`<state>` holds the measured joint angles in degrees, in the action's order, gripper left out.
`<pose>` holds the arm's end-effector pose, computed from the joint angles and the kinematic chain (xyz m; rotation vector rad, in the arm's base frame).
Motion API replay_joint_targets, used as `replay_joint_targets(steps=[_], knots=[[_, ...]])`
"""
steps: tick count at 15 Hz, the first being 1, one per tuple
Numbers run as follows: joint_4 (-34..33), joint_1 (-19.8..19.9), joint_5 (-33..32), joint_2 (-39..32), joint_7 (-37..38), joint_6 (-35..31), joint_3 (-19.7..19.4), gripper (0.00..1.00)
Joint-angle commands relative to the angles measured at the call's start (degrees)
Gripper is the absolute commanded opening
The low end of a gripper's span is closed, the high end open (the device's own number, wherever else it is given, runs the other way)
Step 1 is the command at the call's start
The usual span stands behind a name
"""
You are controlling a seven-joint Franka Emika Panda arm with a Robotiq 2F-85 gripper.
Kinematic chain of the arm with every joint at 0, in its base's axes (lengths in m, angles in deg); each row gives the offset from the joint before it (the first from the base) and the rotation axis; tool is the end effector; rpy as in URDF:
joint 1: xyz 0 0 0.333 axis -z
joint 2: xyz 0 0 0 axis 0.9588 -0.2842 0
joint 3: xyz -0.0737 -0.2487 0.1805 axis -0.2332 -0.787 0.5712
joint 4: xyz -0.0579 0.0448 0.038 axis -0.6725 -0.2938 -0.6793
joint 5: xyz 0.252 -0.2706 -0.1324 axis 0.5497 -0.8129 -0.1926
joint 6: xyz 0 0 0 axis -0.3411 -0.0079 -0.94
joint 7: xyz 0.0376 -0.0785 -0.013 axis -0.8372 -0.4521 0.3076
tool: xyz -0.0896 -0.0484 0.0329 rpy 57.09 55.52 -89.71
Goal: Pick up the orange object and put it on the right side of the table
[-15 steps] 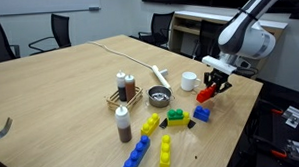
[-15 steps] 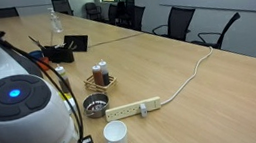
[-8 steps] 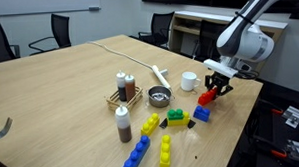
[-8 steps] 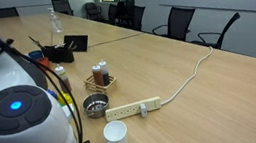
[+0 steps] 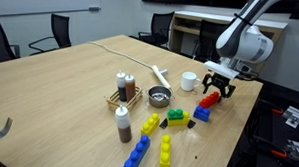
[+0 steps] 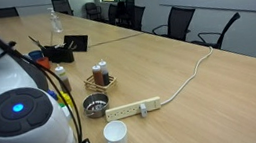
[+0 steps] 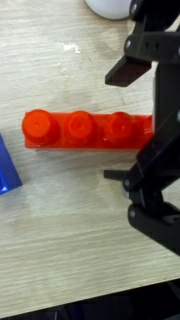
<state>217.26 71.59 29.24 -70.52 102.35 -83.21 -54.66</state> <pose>0.3947 -0.0260 0.1460 -1.7719 2.3244 0.2094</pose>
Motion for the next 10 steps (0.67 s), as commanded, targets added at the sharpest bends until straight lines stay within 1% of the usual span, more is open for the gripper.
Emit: replay_joint_targets(steps=[1, 2, 3, 10], knots=[[0.01, -0.03, 0.00, 0.38, -0.68, 0.22, 0.20, 0.92], [0.07, -0.05, 0.00, 1.04, -1.07, 0.41, 0.43, 0.98], [0.25, -0.05, 0.00, 1.69, -1.20, 0.57, 0.55, 1.00], [0.68, -0.05, 0.00, 2.17, -1.36, 0.67, 0.60, 1.00]])
